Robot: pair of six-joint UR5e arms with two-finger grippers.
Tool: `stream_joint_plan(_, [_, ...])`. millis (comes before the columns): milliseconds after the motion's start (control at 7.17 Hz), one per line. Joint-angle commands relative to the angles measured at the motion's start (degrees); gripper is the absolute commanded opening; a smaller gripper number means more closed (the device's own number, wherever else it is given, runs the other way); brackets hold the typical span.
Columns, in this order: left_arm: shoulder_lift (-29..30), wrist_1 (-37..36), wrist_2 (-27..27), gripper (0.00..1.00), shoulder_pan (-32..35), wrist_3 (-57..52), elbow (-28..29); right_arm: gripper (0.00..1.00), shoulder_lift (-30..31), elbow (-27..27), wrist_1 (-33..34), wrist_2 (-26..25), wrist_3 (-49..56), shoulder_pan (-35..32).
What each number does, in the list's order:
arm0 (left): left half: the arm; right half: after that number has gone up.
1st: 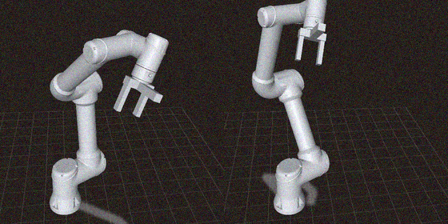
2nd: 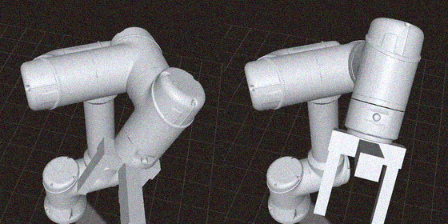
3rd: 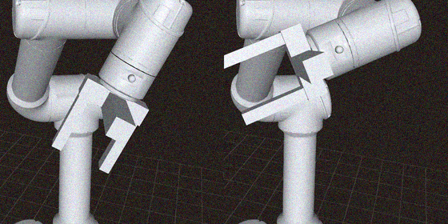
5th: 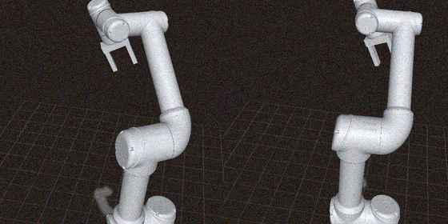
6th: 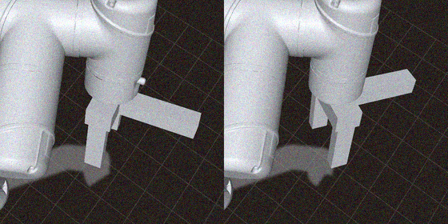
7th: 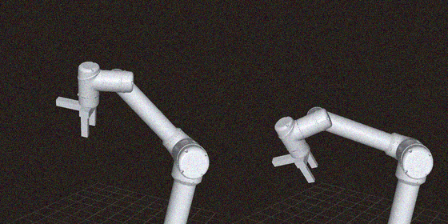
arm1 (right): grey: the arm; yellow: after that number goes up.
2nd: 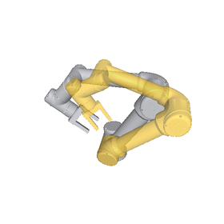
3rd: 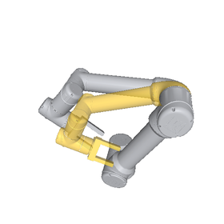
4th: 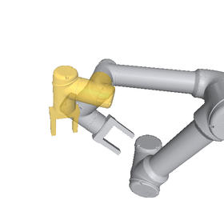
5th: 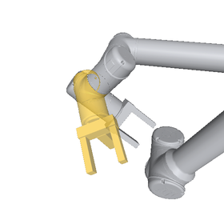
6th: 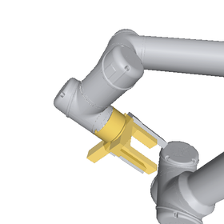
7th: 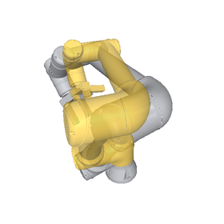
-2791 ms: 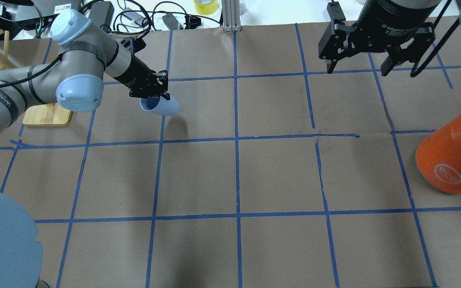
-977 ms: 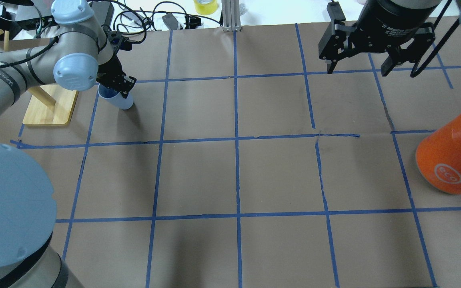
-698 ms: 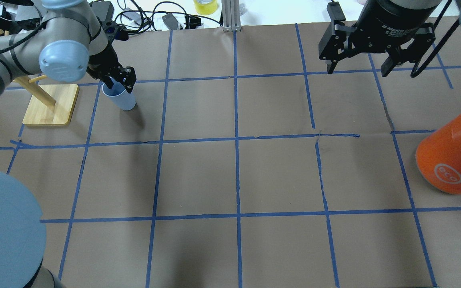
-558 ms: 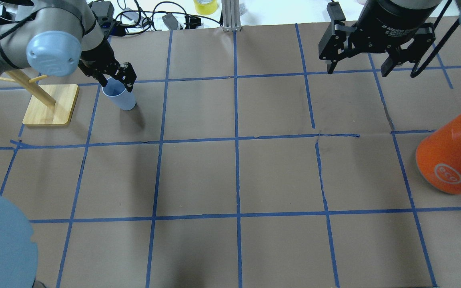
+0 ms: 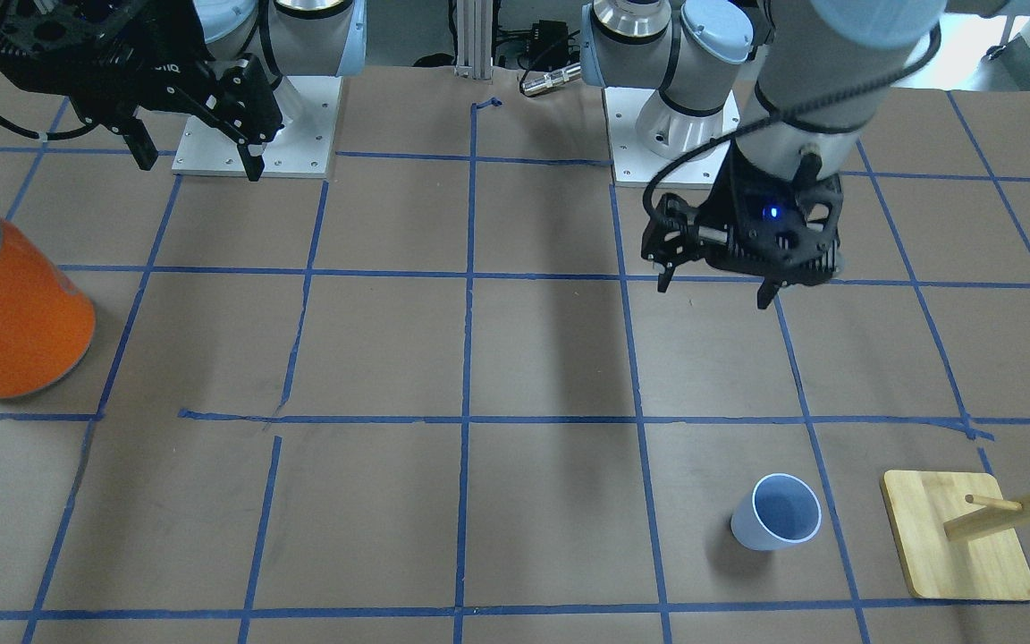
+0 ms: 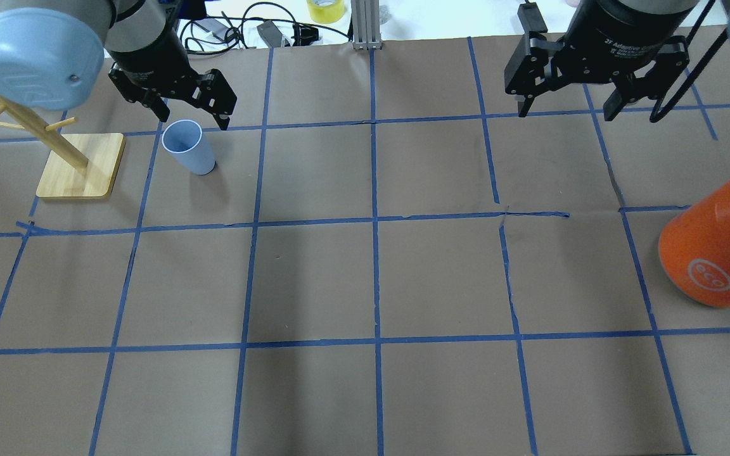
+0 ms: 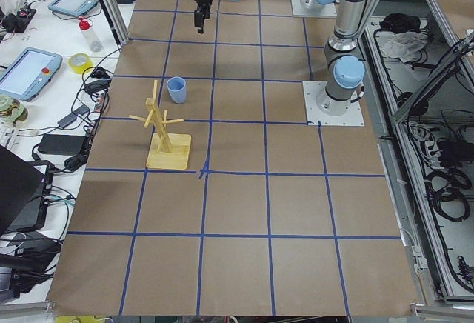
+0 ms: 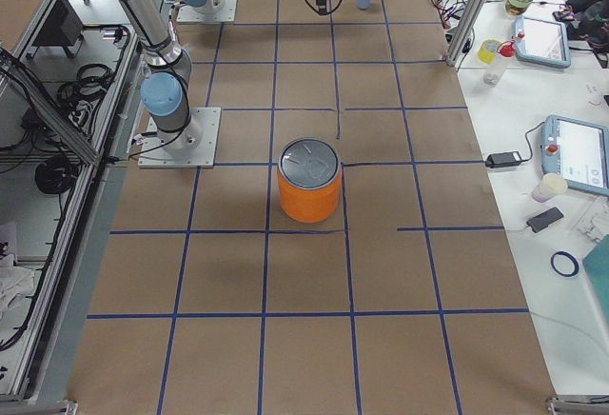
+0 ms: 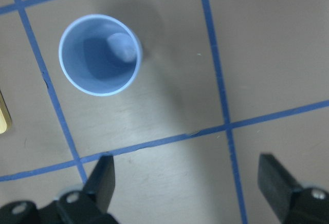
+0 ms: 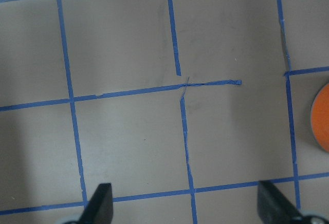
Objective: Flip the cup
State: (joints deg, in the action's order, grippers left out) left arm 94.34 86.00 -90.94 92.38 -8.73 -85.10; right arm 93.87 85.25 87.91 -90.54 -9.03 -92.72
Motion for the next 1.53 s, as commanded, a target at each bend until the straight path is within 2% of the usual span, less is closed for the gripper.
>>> stream_joint_plan(0, [-7.4,6.8,-0.64,1.0,1.05,1.61,-0.33,1.0,0.0,0.09,0.07,0.01,-0.02,0.0])
stream_joint_plan(140, [-7.42,6.55,-2.73,1.0,1.05,1.61,-0.42,1.0,0.0,0.09,-0.02,0.01,-0.02,0.0])
stream_joint_plan(1395, [-7.33,5.67,-1.96,1.0,1.05,2.32,-0.95,1.0,0.0,0.09,0.07,0.01,-0.02,0.0])
